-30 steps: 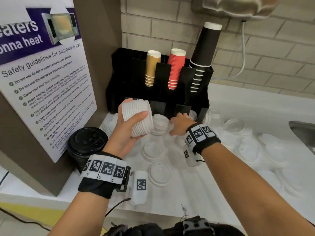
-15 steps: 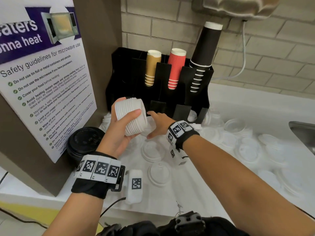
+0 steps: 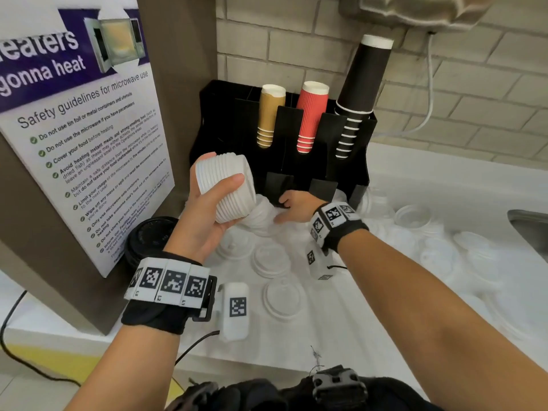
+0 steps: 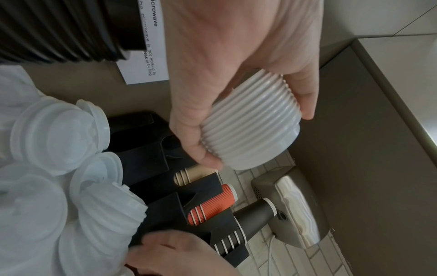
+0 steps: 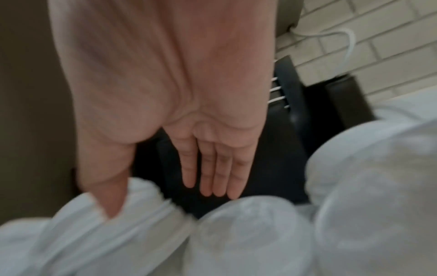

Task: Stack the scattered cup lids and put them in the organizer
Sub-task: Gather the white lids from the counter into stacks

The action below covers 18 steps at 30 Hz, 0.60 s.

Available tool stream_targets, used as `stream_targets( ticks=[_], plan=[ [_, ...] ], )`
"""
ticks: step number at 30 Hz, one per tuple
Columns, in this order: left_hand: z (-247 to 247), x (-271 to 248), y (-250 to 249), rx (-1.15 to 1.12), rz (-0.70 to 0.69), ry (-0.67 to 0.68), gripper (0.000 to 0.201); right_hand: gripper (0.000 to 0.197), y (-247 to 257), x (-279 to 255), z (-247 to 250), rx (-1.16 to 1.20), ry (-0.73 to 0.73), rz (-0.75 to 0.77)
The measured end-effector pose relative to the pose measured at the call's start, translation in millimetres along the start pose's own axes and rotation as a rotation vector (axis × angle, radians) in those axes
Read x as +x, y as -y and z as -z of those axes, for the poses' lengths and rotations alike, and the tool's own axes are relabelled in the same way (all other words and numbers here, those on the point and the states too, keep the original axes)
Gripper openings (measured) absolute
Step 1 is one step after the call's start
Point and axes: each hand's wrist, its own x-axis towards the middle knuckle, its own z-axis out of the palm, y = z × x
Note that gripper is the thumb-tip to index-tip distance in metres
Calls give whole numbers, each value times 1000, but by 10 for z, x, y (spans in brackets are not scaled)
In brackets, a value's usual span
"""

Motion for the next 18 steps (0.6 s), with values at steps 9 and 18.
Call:
stream_targets(
  ticks=[9, 18],
  plan=[
    [27, -32, -40, -8, -22, -27, 74, 94, 591, 315, -360, -246, -9, 214],
    [65, -18, -163, -25, -58, -42, 64, 84, 696, 289, -86, -142, -16, 329]
  ],
)
